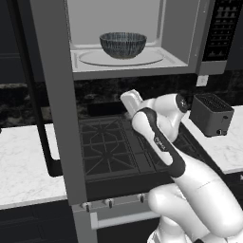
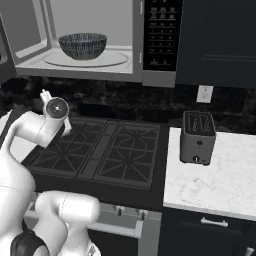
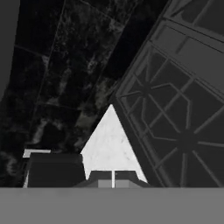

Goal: Open the microwave, place the bowl with waffle inside the microwave, then close the microwave door and turn it on.

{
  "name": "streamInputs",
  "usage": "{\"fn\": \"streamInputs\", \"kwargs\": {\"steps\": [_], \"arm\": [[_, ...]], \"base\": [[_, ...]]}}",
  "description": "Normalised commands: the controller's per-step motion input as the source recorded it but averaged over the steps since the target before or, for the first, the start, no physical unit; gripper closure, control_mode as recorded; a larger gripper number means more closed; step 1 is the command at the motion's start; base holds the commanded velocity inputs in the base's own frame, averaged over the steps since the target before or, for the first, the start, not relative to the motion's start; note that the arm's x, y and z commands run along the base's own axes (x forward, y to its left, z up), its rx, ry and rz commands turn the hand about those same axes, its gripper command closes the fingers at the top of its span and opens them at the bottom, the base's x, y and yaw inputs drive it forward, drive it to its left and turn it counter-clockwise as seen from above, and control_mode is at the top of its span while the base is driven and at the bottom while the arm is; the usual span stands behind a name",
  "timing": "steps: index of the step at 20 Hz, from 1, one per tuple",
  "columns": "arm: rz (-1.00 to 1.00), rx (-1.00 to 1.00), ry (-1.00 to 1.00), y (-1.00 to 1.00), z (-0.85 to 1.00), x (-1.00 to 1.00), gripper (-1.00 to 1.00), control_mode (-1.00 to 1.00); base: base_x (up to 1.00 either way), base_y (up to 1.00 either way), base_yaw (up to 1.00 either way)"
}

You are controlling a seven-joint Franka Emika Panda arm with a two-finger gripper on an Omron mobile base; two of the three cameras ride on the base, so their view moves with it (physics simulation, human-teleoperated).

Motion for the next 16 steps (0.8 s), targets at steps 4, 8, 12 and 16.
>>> {"fn": "streamInputs", "kwargs": {"steps": [4, 8, 12, 16], "arm": [[0.21, -0.48, 0.0, 0.77, -0.54, 0.15, 1.0, -1.0], [0.18, -0.43, -0.21, 0.46, -0.49, 0.02, 1.0, -1.0], [0.22, -0.34, -0.48, 0.1, -0.48, 0.0, 1.0, -1.0], [0.27, -0.34, -0.35, 0.23, -0.14, 0.0, 1.0, -1.0]], "base": [[0.0, 0.0, 0.0], [0.0, 0.0, 0.0], [0.0, 0.0, 0.0], [0.0, 0.0, 0.0]]}}
